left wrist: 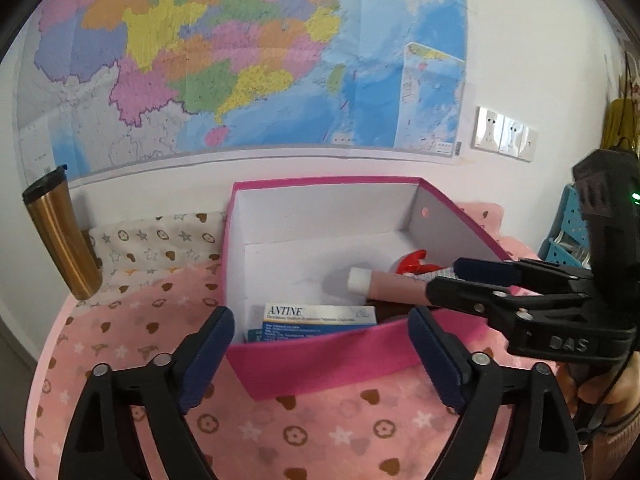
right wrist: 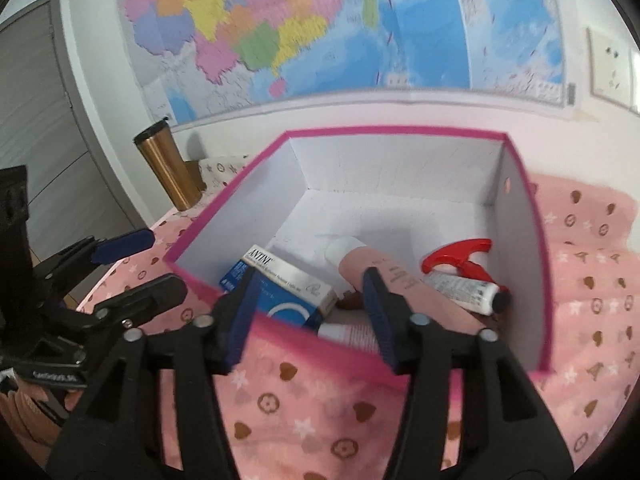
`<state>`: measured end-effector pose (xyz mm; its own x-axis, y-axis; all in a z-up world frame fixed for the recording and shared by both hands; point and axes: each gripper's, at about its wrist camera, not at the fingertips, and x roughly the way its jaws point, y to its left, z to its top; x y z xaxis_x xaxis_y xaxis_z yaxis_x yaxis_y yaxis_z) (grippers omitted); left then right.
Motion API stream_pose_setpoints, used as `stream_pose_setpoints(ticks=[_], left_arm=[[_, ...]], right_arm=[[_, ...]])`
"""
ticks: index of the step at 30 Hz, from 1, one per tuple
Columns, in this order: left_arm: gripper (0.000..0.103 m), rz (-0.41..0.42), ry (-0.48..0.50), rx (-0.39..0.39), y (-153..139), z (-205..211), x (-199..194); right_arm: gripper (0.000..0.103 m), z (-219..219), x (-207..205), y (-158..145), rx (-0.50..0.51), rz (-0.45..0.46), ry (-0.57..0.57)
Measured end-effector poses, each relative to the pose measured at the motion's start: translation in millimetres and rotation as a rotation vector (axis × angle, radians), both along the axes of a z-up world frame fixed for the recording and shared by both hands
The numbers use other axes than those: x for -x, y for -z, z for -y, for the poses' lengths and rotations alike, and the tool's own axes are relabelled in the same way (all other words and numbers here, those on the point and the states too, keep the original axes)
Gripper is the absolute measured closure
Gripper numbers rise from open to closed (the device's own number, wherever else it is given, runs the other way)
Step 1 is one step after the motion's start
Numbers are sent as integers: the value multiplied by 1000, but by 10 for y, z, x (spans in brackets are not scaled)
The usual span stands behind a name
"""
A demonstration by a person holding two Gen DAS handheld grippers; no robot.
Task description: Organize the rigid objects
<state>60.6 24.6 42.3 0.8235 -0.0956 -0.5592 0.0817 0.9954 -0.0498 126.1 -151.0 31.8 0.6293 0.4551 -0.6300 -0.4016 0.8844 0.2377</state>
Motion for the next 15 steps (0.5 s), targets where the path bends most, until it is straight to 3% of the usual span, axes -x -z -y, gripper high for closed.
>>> stream_pose_setpoints(ticks=[2, 10, 15], left_arm=[[1, 4, 1, 13, 21, 43, 76], [0, -34, -27, 17, 170, 200, 268], [0, -62, -75, -13, 290, 230, 333]], right_arm=[[38, 9, 110, -21, 19, 22, 4], [16, 115, 554, 91, 132, 77, 89], [14, 186, 697, 175, 123, 71, 112]])
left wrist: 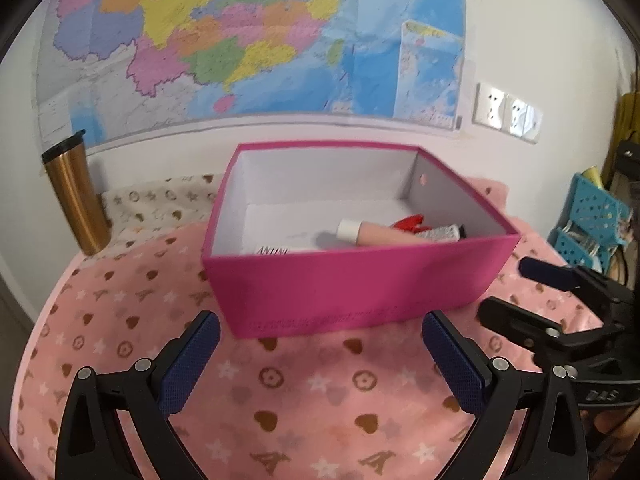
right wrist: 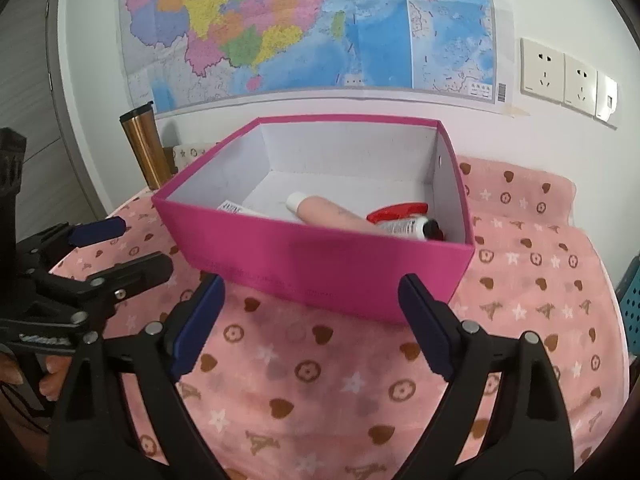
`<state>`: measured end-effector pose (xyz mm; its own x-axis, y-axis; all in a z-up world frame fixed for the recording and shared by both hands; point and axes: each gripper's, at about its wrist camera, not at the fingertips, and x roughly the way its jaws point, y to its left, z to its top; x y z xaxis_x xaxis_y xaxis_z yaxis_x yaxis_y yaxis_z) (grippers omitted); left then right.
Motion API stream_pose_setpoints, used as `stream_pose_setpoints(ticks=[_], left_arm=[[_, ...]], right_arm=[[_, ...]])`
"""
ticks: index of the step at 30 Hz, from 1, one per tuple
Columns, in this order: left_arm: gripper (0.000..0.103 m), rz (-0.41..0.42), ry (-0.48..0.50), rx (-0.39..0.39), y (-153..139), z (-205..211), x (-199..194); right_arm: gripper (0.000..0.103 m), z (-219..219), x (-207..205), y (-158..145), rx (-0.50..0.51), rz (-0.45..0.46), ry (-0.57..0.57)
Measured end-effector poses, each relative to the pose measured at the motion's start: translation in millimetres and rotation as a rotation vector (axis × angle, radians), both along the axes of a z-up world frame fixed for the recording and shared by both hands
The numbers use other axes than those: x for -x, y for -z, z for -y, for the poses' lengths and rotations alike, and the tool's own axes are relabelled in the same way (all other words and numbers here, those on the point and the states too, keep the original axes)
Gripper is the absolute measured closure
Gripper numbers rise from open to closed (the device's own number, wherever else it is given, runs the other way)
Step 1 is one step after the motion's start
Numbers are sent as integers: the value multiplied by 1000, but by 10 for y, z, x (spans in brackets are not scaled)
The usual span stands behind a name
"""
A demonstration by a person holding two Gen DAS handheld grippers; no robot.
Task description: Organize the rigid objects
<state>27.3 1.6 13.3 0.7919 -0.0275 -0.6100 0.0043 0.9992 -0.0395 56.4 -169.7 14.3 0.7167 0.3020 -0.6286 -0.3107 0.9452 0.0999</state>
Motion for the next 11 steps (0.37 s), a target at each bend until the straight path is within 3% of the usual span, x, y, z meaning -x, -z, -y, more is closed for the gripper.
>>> stream_pose_setpoints(ticks=[11], left_arm=[[0, -60, -63, -50, 183, 25, 6]], right_arm=[[13, -80, 174, 151, 13, -22, -18]])
